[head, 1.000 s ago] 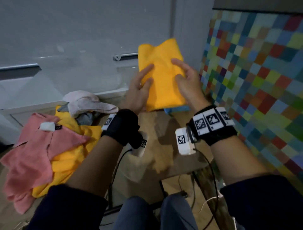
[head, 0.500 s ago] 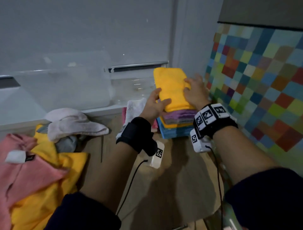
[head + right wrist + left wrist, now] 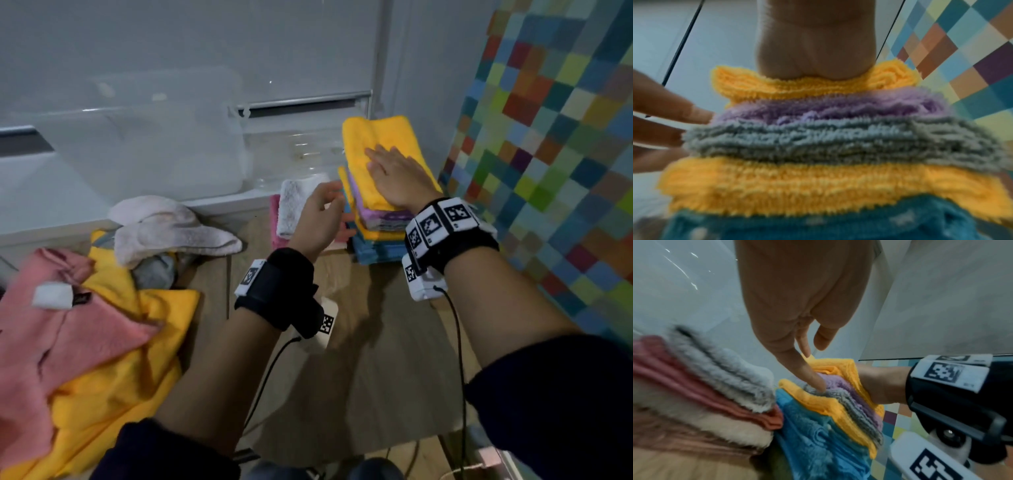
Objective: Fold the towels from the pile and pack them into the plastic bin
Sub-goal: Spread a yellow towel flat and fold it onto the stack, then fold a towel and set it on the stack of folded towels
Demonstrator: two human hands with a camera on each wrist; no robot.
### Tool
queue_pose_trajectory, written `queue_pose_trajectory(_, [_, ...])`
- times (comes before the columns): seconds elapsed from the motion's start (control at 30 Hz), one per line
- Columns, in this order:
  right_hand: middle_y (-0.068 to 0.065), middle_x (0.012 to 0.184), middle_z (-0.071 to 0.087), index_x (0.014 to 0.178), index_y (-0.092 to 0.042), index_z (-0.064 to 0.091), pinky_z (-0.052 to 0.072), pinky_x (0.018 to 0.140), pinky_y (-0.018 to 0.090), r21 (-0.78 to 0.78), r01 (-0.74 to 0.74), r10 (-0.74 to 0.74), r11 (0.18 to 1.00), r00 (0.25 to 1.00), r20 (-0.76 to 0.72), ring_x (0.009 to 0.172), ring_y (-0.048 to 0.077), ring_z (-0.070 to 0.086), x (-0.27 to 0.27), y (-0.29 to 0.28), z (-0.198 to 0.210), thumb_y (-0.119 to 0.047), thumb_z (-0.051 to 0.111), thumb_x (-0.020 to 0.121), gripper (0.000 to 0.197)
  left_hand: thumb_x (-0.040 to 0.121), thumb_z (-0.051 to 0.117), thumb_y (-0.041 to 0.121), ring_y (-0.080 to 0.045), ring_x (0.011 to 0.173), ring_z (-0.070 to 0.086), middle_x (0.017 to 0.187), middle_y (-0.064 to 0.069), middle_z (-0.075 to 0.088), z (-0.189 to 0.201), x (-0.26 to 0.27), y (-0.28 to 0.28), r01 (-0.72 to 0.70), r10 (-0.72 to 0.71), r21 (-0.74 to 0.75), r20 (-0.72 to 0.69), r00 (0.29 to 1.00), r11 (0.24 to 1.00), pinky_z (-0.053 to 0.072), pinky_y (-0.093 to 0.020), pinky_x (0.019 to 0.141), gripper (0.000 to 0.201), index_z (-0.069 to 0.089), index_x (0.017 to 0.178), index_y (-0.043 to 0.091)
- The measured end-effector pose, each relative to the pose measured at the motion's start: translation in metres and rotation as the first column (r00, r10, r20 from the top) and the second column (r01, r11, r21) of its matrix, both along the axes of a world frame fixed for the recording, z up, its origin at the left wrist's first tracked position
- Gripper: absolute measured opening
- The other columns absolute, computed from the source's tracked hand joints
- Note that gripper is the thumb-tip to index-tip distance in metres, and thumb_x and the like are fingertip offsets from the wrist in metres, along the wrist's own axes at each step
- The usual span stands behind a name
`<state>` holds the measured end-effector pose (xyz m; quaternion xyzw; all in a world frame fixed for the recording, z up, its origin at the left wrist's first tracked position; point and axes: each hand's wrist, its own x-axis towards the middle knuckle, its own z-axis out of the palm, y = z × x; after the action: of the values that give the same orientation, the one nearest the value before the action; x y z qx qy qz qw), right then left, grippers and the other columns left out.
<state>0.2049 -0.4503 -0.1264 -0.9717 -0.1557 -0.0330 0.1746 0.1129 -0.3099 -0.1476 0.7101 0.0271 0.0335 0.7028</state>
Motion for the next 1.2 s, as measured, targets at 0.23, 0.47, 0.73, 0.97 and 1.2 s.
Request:
queue_pose_trajectory(0.23, [0.013, 0.15, 0.033, 0.139, -0.01, 0.043, 0.022, 0.112, 0.047, 0.007, -0.03, 0.029, 1.0, 0.99, 0.135, 0.139, 0.034, 0.027, -0.015, 0.001, 0.015, -0.04, 0.02, 0.099, 0.055, 0.092, 0.049, 0.005, -0.012, 0.077, 0.057, 0.102, -0.006, 0.061, -0.007, -0.062, 0.038, -0.023, -0.001, 0.334, 0.071, 0.997, 0.942, 0.053, -0.034, 0.075, 0.022, 0.06, 0.111, 0.007])
queue_pose_trajectory(0.47, [0.015, 0.119, 0.058, 0.106, -0.008, 0.062, 0.03, 0.095, 0.04, 0.34, 0.029, -0.256, 0.94, 0.719, 0.647, 0.111, 0.035, 0.048, -0.097, 0.015, 0.048, -0.031, 0.031, 0.094, 0.04, 0.078, 0.058, 0.021, -0.037, 0.099, 0.056, 0.105, -0.013, 0.065, -0.031, -0.149, 0.159, -0.318, 0.186, 0.872, 0.266, 0.946, 0.372, 0.045, -0.042, 0.084, 0.026, 0.068, 0.101, 0.014])
queue_pose_trajectory(0.73, [0.004, 0.088, 0.066, 0.089, -0.009, 0.066, 0.042, 0.072, 0.019, 0.712, -0.226, -0.03, 0.665, 0.944, 0.328, 0.082, 0.019, 0.06, -0.219, 0.102, -0.036, -0.014, 0.046, 0.084, 0.022, 0.088, 0.056, 0.03, -0.035, 0.108, 0.049, 0.125, -0.009, 0.056, -0.057, -0.186, 0.228, -0.192, 0.221, 0.981, 0.178, 0.959, 0.041, 0.034, -0.042, 0.093, 0.032, 0.061, 0.117, 0.018])
queue_pose_trajectory(0.97, [-0.003, 0.108, 0.062, 0.108, -0.015, 0.063, 0.045, 0.092, 0.027, 0.634, -0.128, 0.121, 0.763, 0.991, 0.054, 0.105, 0.012, 0.056, -0.286, 0.135, -0.07, -0.005, 0.05, 0.092, 0.023, 0.095, 0.046, 0.032, -0.032, 0.105, 0.048, 0.103, -0.007, 0.062, -0.043, -0.197, 0.217, -0.314, 0.111, 0.946, 0.321, 0.941, -0.075, 0.034, -0.042, 0.089, 0.024, 0.062, 0.1, 0.016])
queue_pose_trajectory(1.2, [-0.006, 0.133, 0.046, 0.137, -0.013, 0.043, 0.034, 0.104, 0.013, 0.739, -0.305, 0.398, 0.601, 0.916, 0.055, 0.118, -0.008, 0.037, -0.297, 0.17, -0.032, 0.001, 0.059, 0.086, 0.055, 0.085, 0.056, 0.014, -0.034, 0.081, 0.056, 0.083, -0.012, 0.061, 0.007, -0.225, 0.198, -0.516, -0.24, 0.835, 0.55, 0.8, 0.193, 0.04, -0.038, 0.076, 0.009, 0.064, 0.086, 0.012])
